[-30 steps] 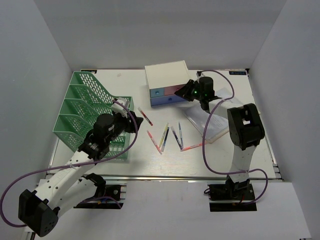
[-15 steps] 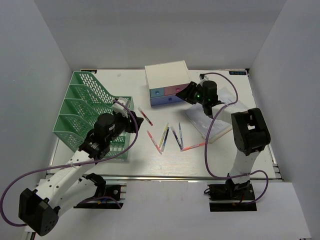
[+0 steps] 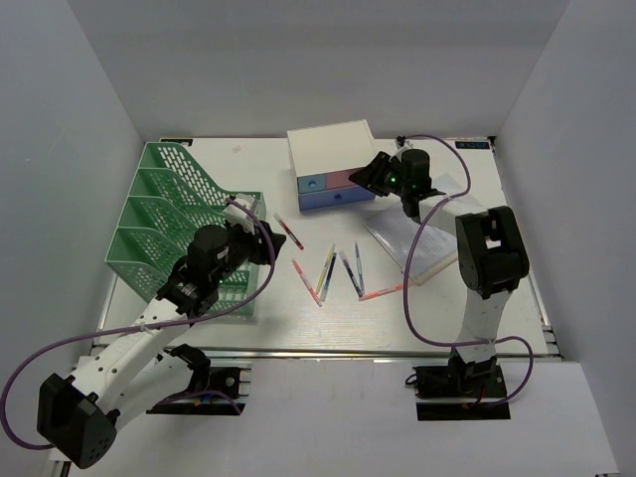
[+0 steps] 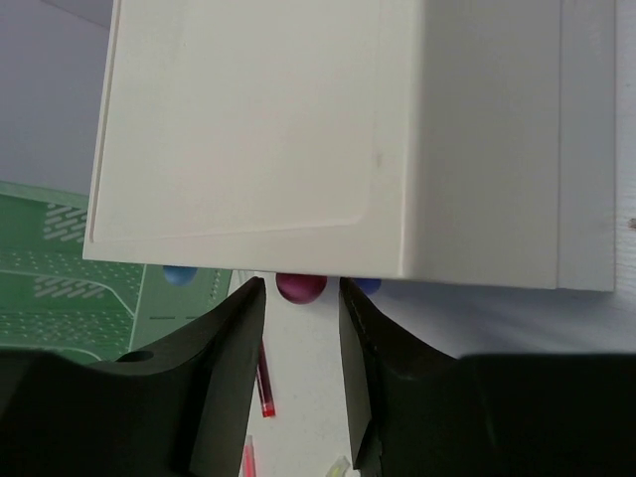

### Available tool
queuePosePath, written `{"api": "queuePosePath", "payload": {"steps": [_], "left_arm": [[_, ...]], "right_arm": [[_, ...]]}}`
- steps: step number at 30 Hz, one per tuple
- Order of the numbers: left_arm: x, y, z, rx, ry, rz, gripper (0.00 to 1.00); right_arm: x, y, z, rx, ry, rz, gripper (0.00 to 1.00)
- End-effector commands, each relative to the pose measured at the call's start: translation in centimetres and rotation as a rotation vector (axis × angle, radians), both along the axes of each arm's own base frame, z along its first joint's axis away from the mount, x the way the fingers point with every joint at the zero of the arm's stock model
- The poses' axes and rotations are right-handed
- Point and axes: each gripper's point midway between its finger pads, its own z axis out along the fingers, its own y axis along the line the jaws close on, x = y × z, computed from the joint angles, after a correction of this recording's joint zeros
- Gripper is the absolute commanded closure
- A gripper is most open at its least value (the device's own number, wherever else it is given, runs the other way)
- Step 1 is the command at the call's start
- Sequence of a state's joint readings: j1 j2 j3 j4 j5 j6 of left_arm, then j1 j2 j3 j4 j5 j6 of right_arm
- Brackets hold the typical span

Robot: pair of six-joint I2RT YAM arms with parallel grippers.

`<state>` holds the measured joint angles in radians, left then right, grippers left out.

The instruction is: Organize the desk

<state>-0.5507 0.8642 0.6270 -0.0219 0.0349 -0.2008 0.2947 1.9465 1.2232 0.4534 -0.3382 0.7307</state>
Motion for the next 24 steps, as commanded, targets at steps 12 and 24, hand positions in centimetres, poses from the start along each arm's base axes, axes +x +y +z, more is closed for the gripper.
{"api": "queuePosePath", "payload": {"steps": [12,24], "left_arm": [[0.0,-0.1,0.2,-0.015,-0.005,-0.008,0.36],[0.0,-0.2,0.0,-0.015,0.003,-0.010,0.36]], "right_arm": [[1.6,0.7,1.3,0.043,-0.044,0.021,0.65],[0.3,0.2,1.6,0.069,-0.070,0.043,0.91]]}}
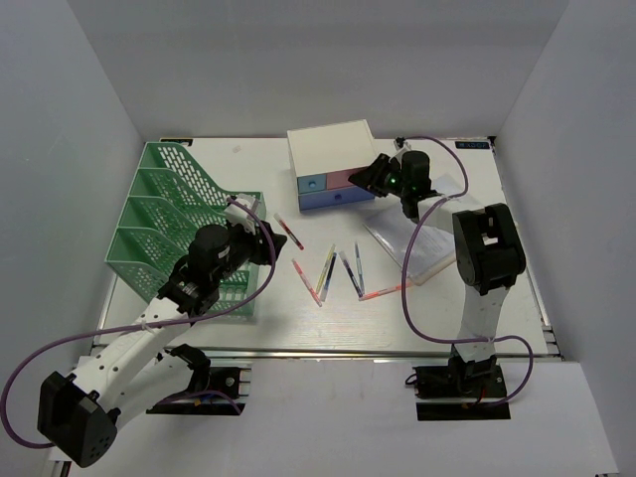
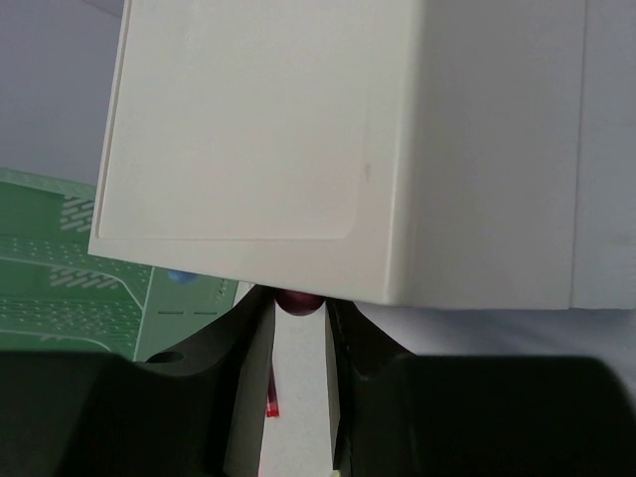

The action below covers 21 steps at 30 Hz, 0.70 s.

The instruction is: Organize the desk

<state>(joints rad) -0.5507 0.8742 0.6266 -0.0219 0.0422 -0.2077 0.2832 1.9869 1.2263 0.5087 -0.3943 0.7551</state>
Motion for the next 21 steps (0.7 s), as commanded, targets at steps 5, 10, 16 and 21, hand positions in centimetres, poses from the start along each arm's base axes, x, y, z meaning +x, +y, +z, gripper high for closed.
{"api": "queuePosePath", "payload": {"steps": [5,10,16,21], "left_arm": [[-0.1,0.0,0.5,-0.017,-0.014,-0.007,0.36],[-0.1,-0.1,0.3,-0.017,-0.008,-0.010,0.36],[0.1,-0.7,0.4,-0.034,-0.010,-0.030,0.36],[0.2,-1.1,-0.2,-0.032,0.013,-0.032,0.36]], "right_arm": [[-0.2,-0.2,2.7,0.031,-0.082,0.007,0.93],[-1.4,-0.5,2.1,0.036,-0.061,0.007,0.93],[-4.0,-1.1,1.9,0.043,-0.049,0.004,0.93],[-6.2,-1.6,2.3,0.036,-0.048,0.001,0.93]]}}
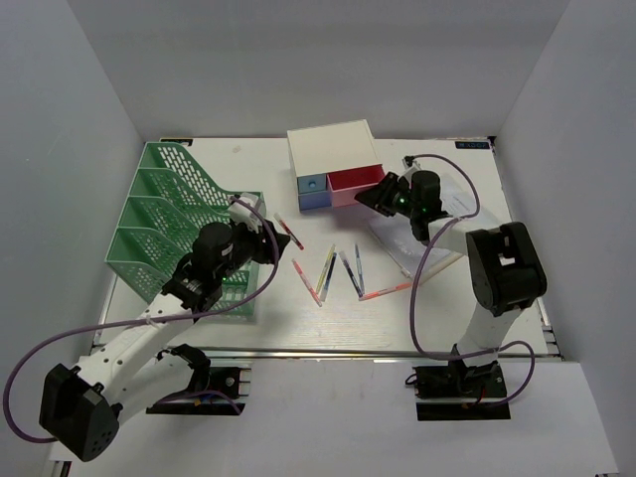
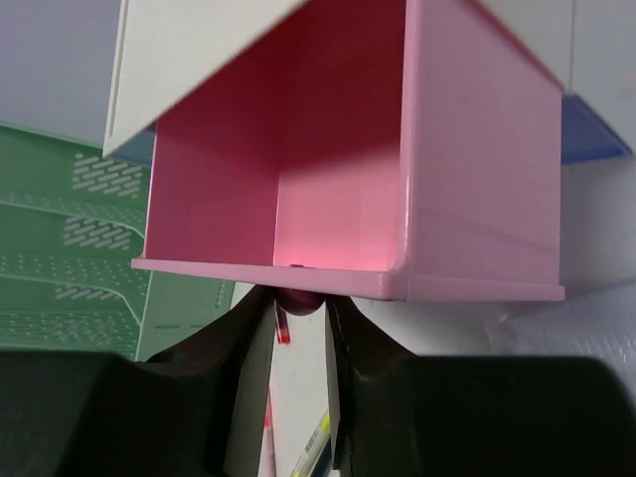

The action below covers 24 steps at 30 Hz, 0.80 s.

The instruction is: Organize the desk

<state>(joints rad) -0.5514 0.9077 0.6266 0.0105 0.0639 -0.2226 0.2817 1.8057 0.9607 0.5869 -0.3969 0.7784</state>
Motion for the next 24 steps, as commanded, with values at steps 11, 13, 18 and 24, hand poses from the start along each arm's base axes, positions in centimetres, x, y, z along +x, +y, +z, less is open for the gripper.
{"api": "queuePosePath", "payload": {"steps": [11,13,18,24], "left_arm": [[1.1,-0.7,-2.7,-0.017,0.110,0.042,0.33],[1.7,-0.7,-4.3,0.003,0.171,0.075,0.31],[4.1,0.0,-6.8,0.063,0.322,0.243,0.32],[7.0,-0.7,-9.8,0.198,0.479,0.396,0.42]], "right_arm": [[-2.1,0.1,3.1,0.008,-0.102,0.069,0.36],[-2.6,0.0,3.4,0.006,-0.115,0.088,0.32],[-5.4,-0.1,2.0,-0.049,-0.119,0.178,0.34],[-9.0,-2.0,1.6,-0.294,-0.286,0.304,0.80]]}}
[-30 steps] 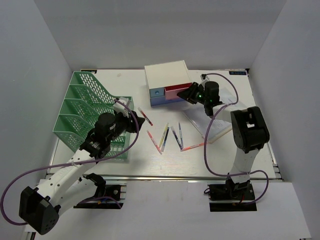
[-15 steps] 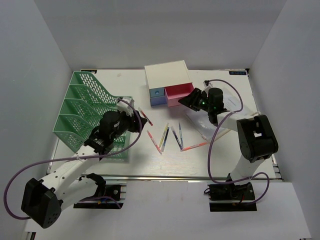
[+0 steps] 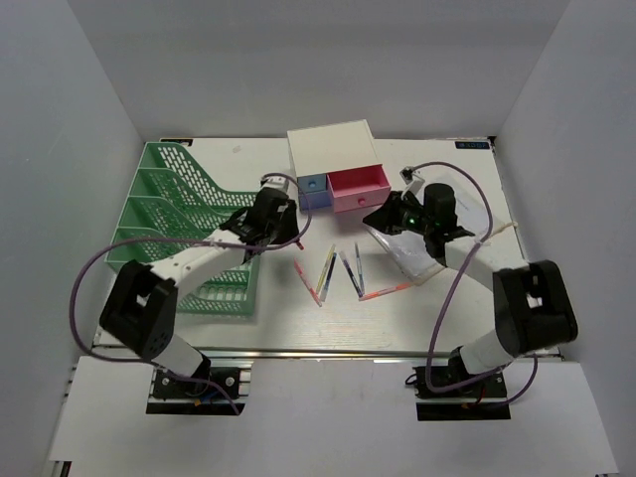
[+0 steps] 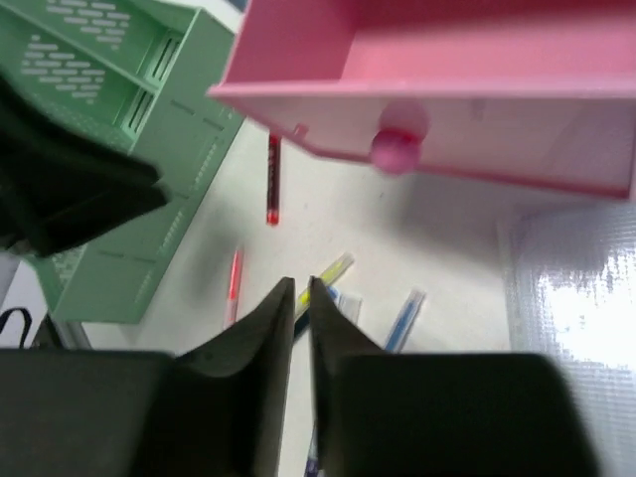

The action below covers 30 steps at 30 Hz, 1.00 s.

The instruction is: Organize the desk

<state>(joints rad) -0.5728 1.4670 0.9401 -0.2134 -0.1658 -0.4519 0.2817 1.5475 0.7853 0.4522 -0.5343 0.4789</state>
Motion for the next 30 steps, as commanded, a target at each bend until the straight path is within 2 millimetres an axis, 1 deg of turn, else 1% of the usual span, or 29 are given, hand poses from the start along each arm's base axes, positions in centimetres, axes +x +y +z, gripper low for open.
{"api": "queuePosePath", "payload": {"steps": [1,2,3,4,5,6,7,8,9,10,11,12,13,14,15,16,18,21,22,23,26,28,30], "left_arm": [[1.0,0.1,0.0,0.068,0.049,0.108,0.43],[1.2,0.6,-1.6,0.117,0.084,0.137,0.44],[1.9,0.0,-1.2,0.107,0.084,0.167,0.46],[1.8,0.3,-1.8,0.134,0.116,0.193,0.47],[2.0,0.3,-2.3,0.158,0.124,0.213,0.48],[2.2,0.4,-3.6,0.163,0.153,0.261,0.49],[2.3,0.4,-3.7,0.172,0.165,0.280,0.50],[2.3,0.3,-4.0,0.180,0.163,0.292,0.50],[2.2,0.1,-4.6,0.171,0.170,0.323,0.50],[2.2,0.2,-4.8,0.172,0.174,0.339,0.49],[2.3,0.2,-4.9,0.168,0.173,0.355,0.49],[2.5,0.4,-5.3,0.172,0.175,0.385,0.49],[2.6,-0.2,-5.1,0.169,0.170,0.384,0.49],[2.8,-0.3,-5.2,0.169,0.172,0.392,0.49],[3.0,-0.5,-5.9,0.173,0.184,0.397,0.49],[3.5,-0.8,-5.7,0.164,0.178,0.400,0.49],[4.0,-1.4,-6.0,0.155,0.181,0.400,0.49],[4.1,-1.8,-6.0,0.139,0.187,0.398,0.49],[4.2,-2.0,-5.6,0.122,0.179,0.394,0.49],[3.8,-2.2,-5.7,0.122,0.179,0.386,0.49],[3.8,-2.0,-5.9,0.112,0.171,0.412,0.49],[4.1,-1.3,-6.6,0.126,0.175,0.443,0.49],[4.5,-1.5,-6.8,0.120,0.174,0.462,0.49]], "right_arm": [[-2.1,-1.5,1.9,-0.141,-0.202,0.087,0.87],[-2.5,-1.8,2.2,-0.167,-0.234,0.090,0.96],[-2.8,-2.1,2.8,-0.192,-0.278,0.095,1.00],[-3.0,-2.5,4.8,-0.197,-0.335,0.083,1.00],[-3.5,-2.7,5.1,-0.210,-0.332,0.084,1.00],[-3.7,-2.9,5.8,-0.227,-0.368,0.095,0.93],[-4.1,-3.1,7.4,-0.222,-0.408,0.085,0.84],[-4.2,-3.5,7.9,-0.225,-0.424,0.070,0.70],[-4.2,-4.0,8.5,-0.227,-0.449,0.053,0.64],[-4.6,-4.6,9.2,-0.235,-0.486,0.024,0.59],[-4.6,-5.1,9.4,-0.242,-0.505,0.007,0.54],[-4.8,-5.6,10.3,-0.241,-0.542,-0.011,0.54],[-5.0,-5.9,10.0,-0.241,-0.541,-0.014,0.54],[-5.0,-6.2,10.1,-0.241,-0.547,-0.023,0.54],[-5.4,-6.1,10.5,-0.229,-0.558,-0.012,0.54],[-5.5,-6.2,10.6,-0.227,-0.563,-0.012,0.54],[-5.5,-6.6,10.8,-0.223,-0.570,-0.019,0.54],[-5.5,-7.0,11.2,-0.225,-0.585,-0.031,0.54],[-5.5,-7.2,11.2,-0.225,-0.587,-0.034,0.54],[-5.5,-7.2,11.0,-0.225,-0.583,-0.034,0.54],[-5.7,-7.3,11.1,-0.213,-0.582,-0.031,0.54],[-5.7,-7.3,11.1,-0.208,-0.582,-0.031,0.54],[-5.6,-7.6,11.0,-0.207,-0.578,-0.037,0.54]]}}
